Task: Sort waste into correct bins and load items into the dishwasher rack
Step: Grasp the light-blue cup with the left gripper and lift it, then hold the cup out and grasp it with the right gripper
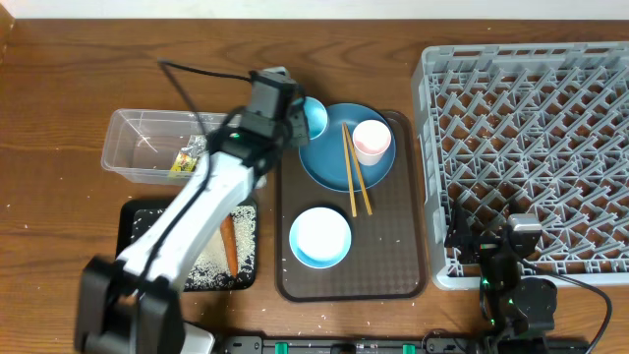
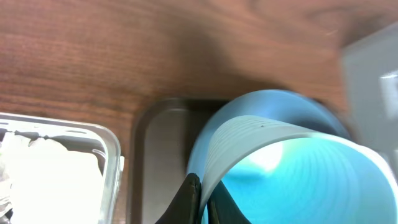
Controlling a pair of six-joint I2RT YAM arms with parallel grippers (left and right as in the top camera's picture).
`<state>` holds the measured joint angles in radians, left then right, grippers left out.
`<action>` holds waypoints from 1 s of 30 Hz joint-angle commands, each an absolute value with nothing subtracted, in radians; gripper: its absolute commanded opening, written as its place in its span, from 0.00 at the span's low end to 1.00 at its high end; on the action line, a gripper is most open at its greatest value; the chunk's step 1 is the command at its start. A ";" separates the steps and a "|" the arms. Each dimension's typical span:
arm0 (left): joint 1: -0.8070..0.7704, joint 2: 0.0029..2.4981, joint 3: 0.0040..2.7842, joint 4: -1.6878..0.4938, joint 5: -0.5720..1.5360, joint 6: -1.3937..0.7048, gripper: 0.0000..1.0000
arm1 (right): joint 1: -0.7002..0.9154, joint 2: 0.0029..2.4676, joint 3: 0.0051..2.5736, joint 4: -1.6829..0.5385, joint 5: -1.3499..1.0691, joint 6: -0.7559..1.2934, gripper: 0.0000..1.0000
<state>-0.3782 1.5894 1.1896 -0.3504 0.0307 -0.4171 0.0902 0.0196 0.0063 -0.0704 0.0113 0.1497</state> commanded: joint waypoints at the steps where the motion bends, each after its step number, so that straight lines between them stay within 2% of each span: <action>1: -0.320 1.521 1.200 -0.379 0.265 -0.387 0.06 | 0.099 0.021 0.006 -0.075 0.011 0.160 0.99; 8: -0.137 1.498 1.200 -0.396 0.805 -0.377 0.06 | 0.099 0.021 0.006 -0.056 0.021 0.160 0.99; 14: -0.022 1.498 1.200 -0.395 1.099 -0.377 0.06 | 0.099 0.021 0.006 -0.003 0.037 0.160 0.99; 20: 0.013 1.498 1.200 -0.395 1.272 -0.342 0.06 | 0.099 0.021 0.006 0.037 0.037 0.161 0.99; 25: 0.012 1.498 1.200 -0.396 1.339 -0.315 0.06 | 0.099 0.021 0.006 0.160 -0.185 0.210 0.99; 30: 0.012 1.498 1.200 -0.397 1.343 -0.314 0.06 | 0.099 0.024 0.041 0.158 -0.234 0.255 0.99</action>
<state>0.0105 1.5024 1.1896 -0.3939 1.2888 -0.3386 0.0902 0.0196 0.0074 0.1612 -0.1520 0.2024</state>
